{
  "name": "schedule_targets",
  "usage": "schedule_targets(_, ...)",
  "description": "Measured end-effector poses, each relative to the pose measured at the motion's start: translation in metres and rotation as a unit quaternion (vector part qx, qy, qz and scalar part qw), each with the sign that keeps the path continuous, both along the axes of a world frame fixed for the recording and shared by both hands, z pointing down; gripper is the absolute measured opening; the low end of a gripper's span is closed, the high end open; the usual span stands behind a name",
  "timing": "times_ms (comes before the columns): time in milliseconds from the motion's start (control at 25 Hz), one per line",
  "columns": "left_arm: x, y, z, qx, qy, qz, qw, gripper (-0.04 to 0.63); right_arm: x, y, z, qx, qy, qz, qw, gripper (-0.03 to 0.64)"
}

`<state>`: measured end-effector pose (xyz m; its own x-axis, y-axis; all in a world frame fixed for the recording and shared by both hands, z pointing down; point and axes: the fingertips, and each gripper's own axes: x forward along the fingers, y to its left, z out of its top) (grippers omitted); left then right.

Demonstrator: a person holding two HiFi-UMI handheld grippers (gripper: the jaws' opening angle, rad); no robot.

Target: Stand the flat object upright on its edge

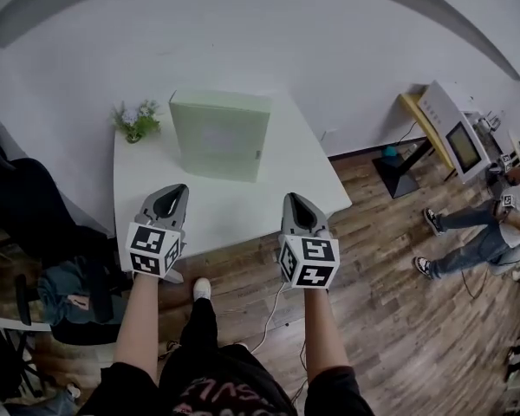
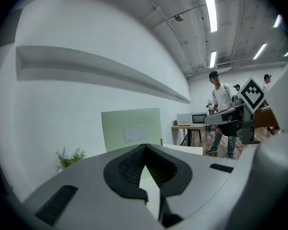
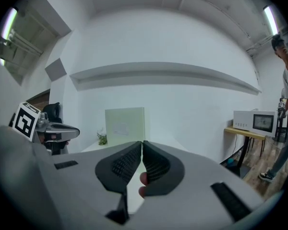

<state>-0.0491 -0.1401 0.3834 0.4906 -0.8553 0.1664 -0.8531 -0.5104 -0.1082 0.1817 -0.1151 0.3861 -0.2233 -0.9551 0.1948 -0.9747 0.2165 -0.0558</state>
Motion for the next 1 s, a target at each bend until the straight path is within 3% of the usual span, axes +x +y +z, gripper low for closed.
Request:
schedule_targets(400, 0.009, 0.025, -0.047, -0.001, 0.005, 0.007, 1.0, 0.014, 0.012, 0.027, -0.055, 0.007, -0.005, 0.01, 1.0, 0.029)
schedule_targets(1000, -0.033, 0.017, -0.058, -0.003, 0.015, 0.028, 0.9995, 0.014, -0.011, 0.03, -0.074, 0.01, -0.006, 0.05, 0.999, 0.029)
